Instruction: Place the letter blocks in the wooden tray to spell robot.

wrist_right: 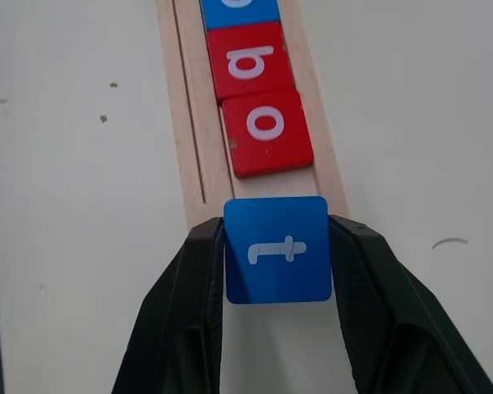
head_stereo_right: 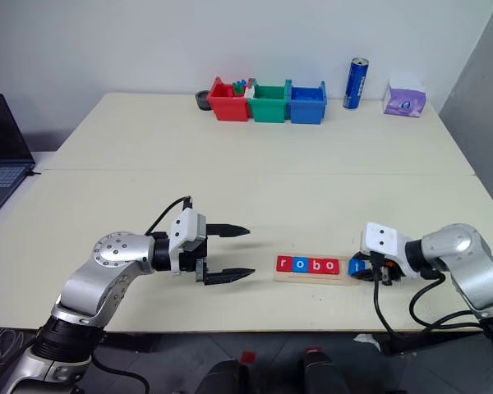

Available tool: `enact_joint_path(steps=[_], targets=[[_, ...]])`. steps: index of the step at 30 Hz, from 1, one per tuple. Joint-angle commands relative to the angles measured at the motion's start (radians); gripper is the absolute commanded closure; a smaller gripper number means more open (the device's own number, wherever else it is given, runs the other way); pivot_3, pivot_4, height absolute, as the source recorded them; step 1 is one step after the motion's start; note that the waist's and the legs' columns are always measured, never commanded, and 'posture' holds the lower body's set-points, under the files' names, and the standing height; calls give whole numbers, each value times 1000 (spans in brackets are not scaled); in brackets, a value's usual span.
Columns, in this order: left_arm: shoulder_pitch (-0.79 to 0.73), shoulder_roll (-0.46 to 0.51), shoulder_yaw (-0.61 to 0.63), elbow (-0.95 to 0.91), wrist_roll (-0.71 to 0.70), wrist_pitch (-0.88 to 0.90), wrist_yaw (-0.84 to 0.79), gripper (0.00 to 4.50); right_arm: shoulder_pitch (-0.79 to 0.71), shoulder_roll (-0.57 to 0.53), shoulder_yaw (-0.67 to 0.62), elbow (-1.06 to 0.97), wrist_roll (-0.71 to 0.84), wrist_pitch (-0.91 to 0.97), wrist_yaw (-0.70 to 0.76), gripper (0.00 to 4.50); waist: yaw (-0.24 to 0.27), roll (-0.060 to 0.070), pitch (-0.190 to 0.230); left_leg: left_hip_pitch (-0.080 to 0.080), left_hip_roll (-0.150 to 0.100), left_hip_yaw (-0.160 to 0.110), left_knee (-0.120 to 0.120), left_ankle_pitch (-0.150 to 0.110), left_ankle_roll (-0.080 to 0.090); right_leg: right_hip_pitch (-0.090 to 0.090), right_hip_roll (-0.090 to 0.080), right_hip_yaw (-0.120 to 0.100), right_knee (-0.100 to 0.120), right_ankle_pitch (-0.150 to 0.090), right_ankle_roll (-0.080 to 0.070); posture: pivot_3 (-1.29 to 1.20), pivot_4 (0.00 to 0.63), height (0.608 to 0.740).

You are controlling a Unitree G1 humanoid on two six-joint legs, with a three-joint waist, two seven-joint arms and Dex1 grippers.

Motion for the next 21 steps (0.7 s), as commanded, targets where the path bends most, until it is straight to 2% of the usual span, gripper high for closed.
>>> enact_joint_path(steps=[1,21], targets=[[-9,0,9,-40,-12,-1,6,0,-31,7,13,11,-20,-25,4,3049,1,0,0,0,0,0,0,0,0,0,0,0,0,0,0,0,150,740],[-3,1,14,-25,-2,-23,7,0,-87,57,62,104,-62,-79,37,3049,0,0,0,0,0,0,0,0,0,0,0,0,0,0,0,0,150,740]])
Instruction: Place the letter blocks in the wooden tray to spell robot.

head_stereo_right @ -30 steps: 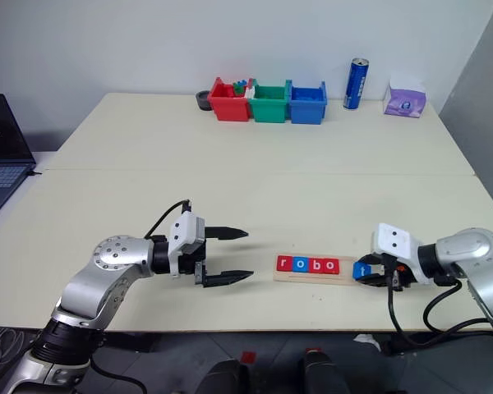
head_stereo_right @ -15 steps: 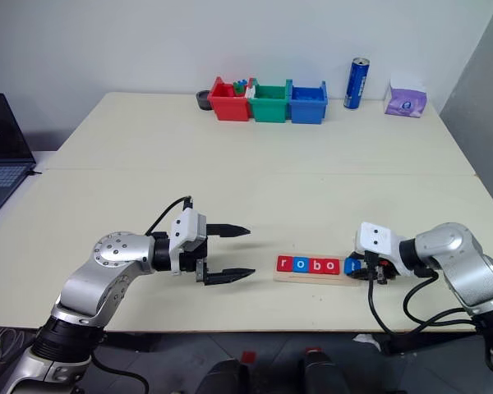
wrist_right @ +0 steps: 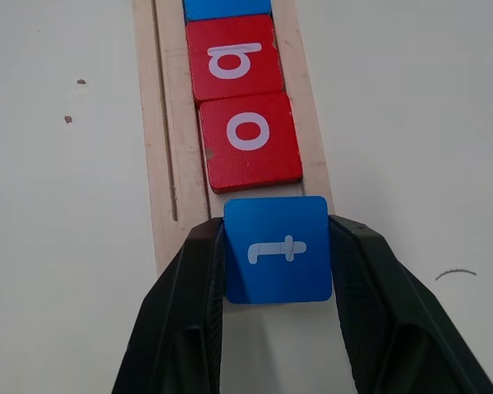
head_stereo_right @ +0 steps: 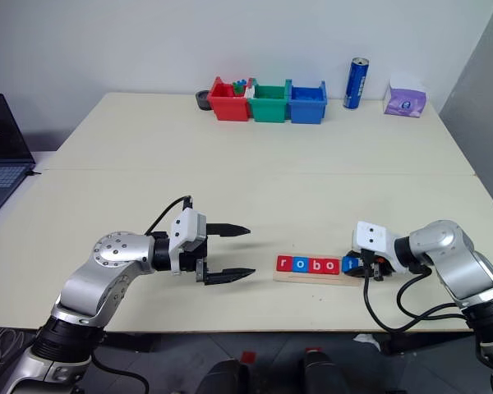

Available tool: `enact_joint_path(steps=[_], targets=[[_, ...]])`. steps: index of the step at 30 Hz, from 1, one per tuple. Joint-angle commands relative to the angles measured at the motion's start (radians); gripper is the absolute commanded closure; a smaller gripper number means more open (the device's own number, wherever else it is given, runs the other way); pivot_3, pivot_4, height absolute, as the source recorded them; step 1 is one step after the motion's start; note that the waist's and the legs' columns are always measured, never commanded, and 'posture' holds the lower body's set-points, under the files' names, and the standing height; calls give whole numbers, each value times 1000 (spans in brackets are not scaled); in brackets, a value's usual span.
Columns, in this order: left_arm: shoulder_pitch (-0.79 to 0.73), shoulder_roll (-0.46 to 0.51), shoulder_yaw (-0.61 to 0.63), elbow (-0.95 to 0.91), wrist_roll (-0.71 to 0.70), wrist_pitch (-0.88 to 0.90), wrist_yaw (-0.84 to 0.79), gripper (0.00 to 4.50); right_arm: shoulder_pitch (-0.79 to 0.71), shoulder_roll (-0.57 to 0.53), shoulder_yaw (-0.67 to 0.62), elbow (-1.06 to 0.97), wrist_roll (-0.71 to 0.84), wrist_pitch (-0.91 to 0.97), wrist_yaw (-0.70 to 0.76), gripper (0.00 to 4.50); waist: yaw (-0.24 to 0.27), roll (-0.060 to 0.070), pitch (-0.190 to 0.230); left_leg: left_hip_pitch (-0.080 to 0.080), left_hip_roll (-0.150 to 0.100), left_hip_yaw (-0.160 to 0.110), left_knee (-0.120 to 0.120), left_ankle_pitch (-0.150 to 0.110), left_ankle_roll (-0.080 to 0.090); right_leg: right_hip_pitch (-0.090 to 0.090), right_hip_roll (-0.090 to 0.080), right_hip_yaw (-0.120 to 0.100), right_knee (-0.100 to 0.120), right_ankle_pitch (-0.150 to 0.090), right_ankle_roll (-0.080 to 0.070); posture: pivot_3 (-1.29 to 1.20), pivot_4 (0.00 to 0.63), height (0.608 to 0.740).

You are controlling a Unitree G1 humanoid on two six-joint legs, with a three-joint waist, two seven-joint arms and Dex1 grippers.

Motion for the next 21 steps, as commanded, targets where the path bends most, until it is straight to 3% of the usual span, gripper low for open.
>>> enact_joint_path(steps=[1,6,15,21], targets=[[-2,1,14,-20,-3,-19,6,0,-17,2,-6,-11,2,-18,17,3049,0,0,0,0,0,0,0,0,0,0,0,0,0,0,0,0,150,740],[2,-1,13,-17,-2,-25,6,0,-23,7,-6,-13,3,-16,23,3049,0,0,0,0,0,0,0,0,0,0,0,0,0,0,0,0,150,740],[5,-3,12,-7,1,-37,6,0,-45,13,-29,-32,19,9,23,24,0,0,0,0,0,0,0,0,0,0,0,0,0,0,0,0,150,740],[15,-2,17,0,1,-48,10,0,-12,-16,-105,-125,82,79,11,24,0,0,0,0,0,-1,0,0,0,0,0,0,0,0,0,0,150,740]])
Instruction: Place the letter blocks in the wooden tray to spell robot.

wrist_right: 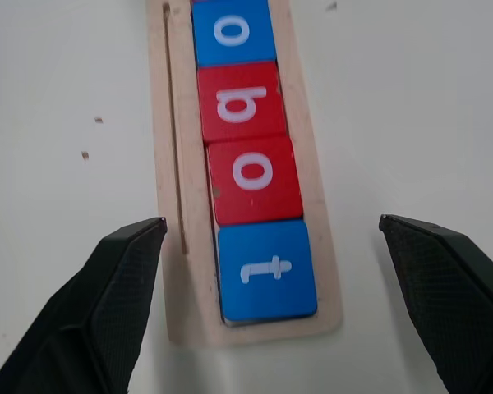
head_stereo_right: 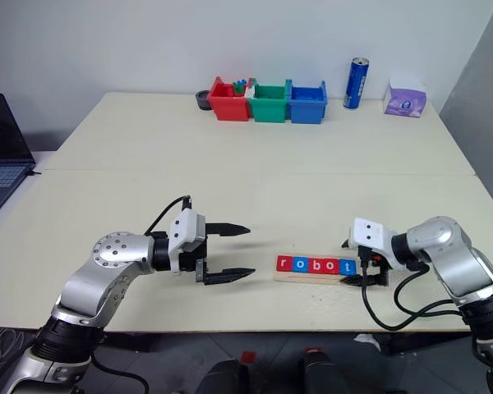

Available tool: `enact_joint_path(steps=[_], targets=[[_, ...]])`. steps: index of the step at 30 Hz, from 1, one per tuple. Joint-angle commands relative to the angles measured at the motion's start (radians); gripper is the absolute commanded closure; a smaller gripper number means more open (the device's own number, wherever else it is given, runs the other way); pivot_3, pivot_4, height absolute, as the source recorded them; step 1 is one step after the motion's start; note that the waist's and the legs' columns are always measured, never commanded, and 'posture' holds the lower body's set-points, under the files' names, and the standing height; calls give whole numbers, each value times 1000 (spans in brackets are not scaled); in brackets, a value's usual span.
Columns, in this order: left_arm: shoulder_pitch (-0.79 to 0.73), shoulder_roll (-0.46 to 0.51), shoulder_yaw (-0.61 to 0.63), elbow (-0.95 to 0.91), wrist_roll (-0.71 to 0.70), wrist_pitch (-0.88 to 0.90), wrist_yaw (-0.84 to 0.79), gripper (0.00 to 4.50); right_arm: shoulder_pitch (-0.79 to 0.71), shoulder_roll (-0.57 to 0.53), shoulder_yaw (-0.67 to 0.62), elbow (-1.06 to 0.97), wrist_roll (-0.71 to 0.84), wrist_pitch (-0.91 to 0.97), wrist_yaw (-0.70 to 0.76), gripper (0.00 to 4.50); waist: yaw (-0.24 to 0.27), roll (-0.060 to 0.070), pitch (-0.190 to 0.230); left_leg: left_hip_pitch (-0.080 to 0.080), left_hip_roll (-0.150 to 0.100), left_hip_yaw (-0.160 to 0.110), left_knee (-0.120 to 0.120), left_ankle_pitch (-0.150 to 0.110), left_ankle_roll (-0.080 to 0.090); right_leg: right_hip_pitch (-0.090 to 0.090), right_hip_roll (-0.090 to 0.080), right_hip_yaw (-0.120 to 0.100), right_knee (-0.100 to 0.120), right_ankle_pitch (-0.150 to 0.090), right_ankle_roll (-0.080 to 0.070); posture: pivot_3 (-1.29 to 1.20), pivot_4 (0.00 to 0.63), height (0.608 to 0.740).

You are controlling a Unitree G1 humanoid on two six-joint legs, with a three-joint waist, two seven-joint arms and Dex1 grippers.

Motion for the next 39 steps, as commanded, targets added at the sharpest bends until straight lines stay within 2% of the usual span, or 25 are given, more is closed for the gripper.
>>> enact_joint_path(steps=[1,5,12,15,19,23,30,39], targets=[[8,-1,18,-7,0,-22,10,0,17,-34,-78,-80,45,39,-11,24,1,0,0,0,0,0,0,0,0,0,0,0,0,0,0,0,150,740],[24,-10,43,9,-11,-12,38,0,111,-25,-189,-144,102,86,-79,24,2,0,0,0,0,0,0,0,0,0,0,-1,0,0,0,0,150,740],[29,-93,109,97,10,-53,188,0,288,121,-429,-214,181,122,-315,24,3,-1,0,-1,0,0,1,0,0,1,0,0,0,0,0,0,150,740],[79,-58,105,37,-28,-27,127,0,461,161,-511,-316,228,121,-326,24,4,0,0,-1,0,0,0,0,0,0,0,0,0,0,0,0,150,740],[116,27,86,12,-49,-23,1,0,580,124,-541,-399,277,123,-281,24,0,0,0,-1,0,0,-2,0,0,0,0,0,0,0,0,0,150,740],[69,71,69,65,-33,-25,-71,0,551,51,-545,-381,306,128,-240,24,-3,0,0,2,-1,2,-1,0,0,1,1,1,0,-2,4,0,150,740],[-1,60,76,94,-70,18,-119,0,493,-45,-526,-345,362,155,-170,24,0,-1,0,1,-1,3,0,3,4,1,1,0,-1,2,5,0,150,740],[-69,46,77,55,-113,72,-134,0,448,-77,-528,-331,398,176,-162,24,2,-2,1,-1,-1,3,0,3,4,0,1,0,-1,2,5,0,150,740]])
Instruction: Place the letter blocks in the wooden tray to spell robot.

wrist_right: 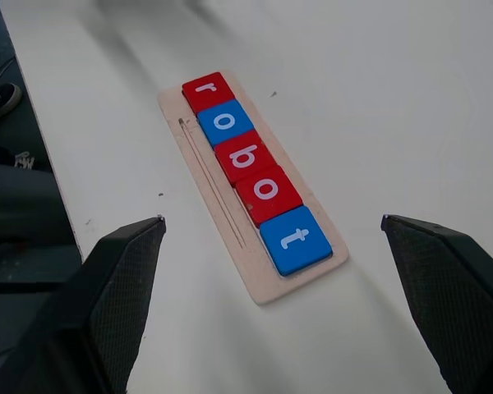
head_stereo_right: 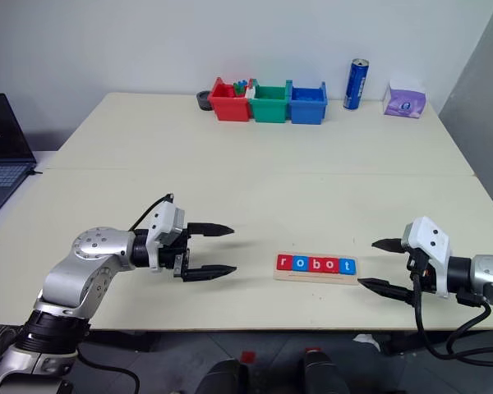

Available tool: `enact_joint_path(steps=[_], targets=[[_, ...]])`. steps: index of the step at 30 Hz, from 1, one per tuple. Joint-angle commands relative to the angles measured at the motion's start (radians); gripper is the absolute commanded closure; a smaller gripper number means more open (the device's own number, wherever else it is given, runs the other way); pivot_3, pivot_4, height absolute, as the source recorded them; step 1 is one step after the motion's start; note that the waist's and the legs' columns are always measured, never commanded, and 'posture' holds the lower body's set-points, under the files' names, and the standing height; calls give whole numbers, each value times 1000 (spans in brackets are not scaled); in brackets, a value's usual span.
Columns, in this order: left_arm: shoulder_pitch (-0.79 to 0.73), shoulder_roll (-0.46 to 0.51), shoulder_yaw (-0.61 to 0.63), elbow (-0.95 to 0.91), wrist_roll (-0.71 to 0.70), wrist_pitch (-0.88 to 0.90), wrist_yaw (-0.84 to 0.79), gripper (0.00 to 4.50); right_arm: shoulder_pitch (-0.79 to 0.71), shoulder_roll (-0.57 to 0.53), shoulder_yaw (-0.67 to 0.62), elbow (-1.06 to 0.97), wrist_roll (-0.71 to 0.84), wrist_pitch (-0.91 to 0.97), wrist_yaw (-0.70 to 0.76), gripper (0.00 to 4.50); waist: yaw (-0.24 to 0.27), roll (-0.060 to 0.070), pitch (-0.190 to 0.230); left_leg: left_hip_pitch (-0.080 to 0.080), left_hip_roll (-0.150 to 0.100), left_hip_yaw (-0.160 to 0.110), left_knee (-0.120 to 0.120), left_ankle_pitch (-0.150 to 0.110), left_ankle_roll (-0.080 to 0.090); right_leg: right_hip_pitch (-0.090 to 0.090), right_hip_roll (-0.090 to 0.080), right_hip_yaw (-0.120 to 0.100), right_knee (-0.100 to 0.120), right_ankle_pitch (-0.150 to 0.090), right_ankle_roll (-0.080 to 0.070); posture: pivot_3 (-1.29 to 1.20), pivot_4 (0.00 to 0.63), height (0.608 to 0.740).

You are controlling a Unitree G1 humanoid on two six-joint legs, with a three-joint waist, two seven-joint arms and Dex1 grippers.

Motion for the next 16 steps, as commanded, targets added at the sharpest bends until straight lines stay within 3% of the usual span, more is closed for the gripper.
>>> enact_joint_path(steps=[1,16], targets=[[-28,-2,7,-53,-32,29,2,0,-17,-23,-16,-2,17,-3,8,24,0,0,0,0,0,0,0,0,0,0,0,0,0,0,0,0,150,740],[-41,-8,9,-88,-54,60,-33,0,-14,-41,-7,11,8,-19,23,24,0,0,0,0,0,0,0,0,0,0,0,0,0,0,0,0,150,740]])
